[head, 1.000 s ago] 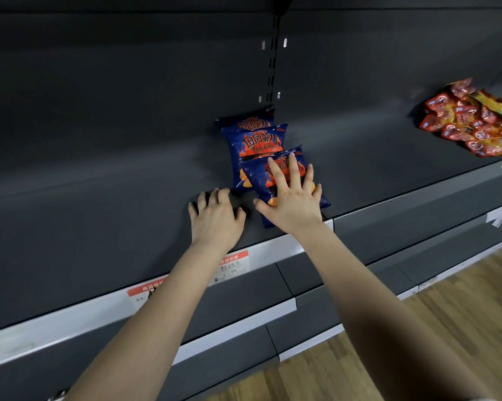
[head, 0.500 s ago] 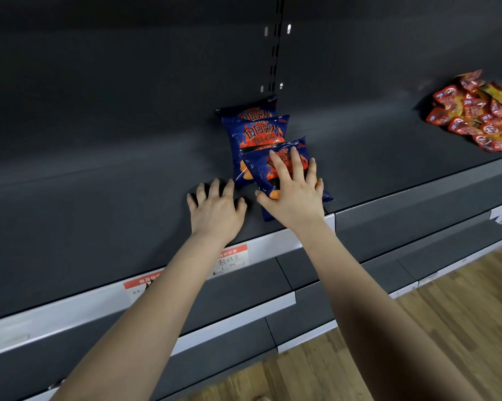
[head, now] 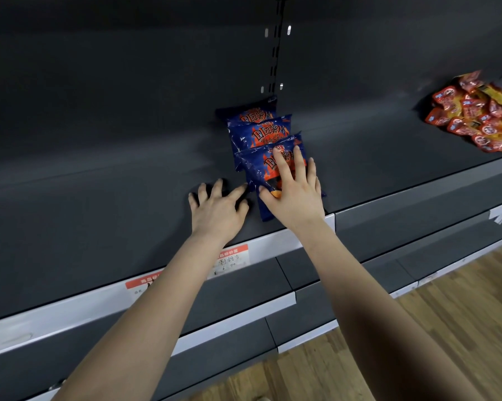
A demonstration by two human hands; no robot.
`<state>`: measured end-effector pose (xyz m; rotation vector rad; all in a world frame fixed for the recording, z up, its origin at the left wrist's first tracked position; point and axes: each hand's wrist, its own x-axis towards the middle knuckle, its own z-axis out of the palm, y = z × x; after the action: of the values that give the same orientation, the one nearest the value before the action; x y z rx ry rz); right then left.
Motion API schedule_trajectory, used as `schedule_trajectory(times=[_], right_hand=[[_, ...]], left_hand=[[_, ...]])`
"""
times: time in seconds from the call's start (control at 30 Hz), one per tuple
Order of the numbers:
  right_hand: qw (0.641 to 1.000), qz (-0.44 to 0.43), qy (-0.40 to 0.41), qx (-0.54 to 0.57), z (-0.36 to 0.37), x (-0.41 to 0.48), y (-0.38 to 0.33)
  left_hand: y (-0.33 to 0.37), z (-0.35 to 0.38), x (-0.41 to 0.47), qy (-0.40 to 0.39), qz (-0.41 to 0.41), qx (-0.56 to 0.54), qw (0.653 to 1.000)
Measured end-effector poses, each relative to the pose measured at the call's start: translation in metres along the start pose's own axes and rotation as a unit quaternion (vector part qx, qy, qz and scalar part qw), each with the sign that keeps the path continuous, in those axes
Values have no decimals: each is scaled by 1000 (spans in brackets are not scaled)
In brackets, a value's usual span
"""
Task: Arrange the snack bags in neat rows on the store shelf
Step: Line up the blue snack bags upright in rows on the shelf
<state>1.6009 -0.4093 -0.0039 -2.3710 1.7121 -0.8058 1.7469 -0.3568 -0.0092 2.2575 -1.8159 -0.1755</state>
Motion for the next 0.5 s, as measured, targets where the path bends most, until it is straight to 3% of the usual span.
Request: schedule_trajectory(times=[0.5], right_hand=[[998,32,-44,-34,0,6,-3]], left_hand=[[1,0,0,6,-7,-7,1000]])
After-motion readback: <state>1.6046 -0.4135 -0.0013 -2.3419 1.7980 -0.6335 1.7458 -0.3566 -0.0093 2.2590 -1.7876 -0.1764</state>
